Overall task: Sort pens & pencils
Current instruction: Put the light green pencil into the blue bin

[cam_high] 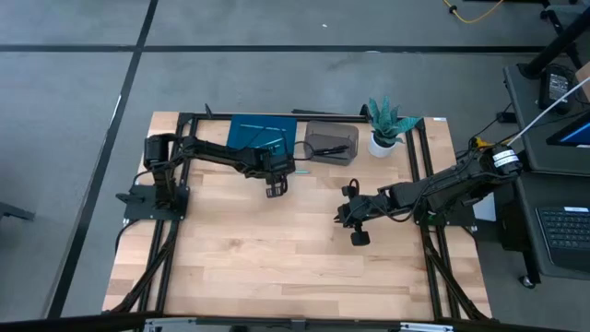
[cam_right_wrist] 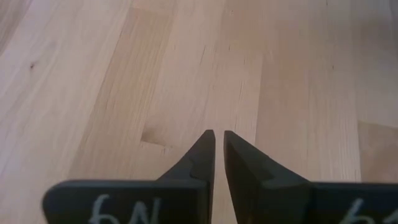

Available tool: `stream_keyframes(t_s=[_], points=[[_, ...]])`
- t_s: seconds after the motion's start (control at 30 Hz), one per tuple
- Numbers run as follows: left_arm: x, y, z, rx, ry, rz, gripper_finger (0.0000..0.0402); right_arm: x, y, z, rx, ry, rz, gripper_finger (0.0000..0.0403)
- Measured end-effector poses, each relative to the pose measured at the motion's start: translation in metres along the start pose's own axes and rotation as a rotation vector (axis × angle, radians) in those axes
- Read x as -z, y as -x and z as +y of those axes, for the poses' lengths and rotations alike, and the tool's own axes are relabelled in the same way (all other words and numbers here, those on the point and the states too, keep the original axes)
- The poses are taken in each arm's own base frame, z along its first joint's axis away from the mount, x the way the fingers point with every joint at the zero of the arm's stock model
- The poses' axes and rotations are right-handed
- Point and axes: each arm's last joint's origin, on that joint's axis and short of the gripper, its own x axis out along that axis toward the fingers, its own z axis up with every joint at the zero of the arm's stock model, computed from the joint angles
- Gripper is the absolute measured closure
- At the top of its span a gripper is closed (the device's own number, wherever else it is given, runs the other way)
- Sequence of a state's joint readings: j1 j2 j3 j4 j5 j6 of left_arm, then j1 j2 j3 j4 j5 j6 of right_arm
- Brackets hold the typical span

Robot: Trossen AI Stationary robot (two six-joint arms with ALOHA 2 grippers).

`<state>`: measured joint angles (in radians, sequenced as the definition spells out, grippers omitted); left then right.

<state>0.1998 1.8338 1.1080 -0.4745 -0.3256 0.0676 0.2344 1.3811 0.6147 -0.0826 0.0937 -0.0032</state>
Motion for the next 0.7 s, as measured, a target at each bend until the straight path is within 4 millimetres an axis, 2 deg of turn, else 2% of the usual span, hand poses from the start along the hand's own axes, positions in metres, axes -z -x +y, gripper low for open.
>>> stream_keyframes(t_s=[0.37,0.57,0.7], points=[[0.005,-0.029,0.003,0.048,-0.033,0.066,0.0304,0.000,0.000,0.000,0.000,-0.002,0.002,0.0366],[0.005,-0.031,0.004,0.083,-0.050,0.065,0.0304,0.000,0.000,0.000,0.000,-0.002,0.005,0.0366],[0.006,-0.032,0.003,0.170,-0.043,0.063,0.0304,0.001,0.000,0.000,0.000,-0.002,0.007,0.0366]])
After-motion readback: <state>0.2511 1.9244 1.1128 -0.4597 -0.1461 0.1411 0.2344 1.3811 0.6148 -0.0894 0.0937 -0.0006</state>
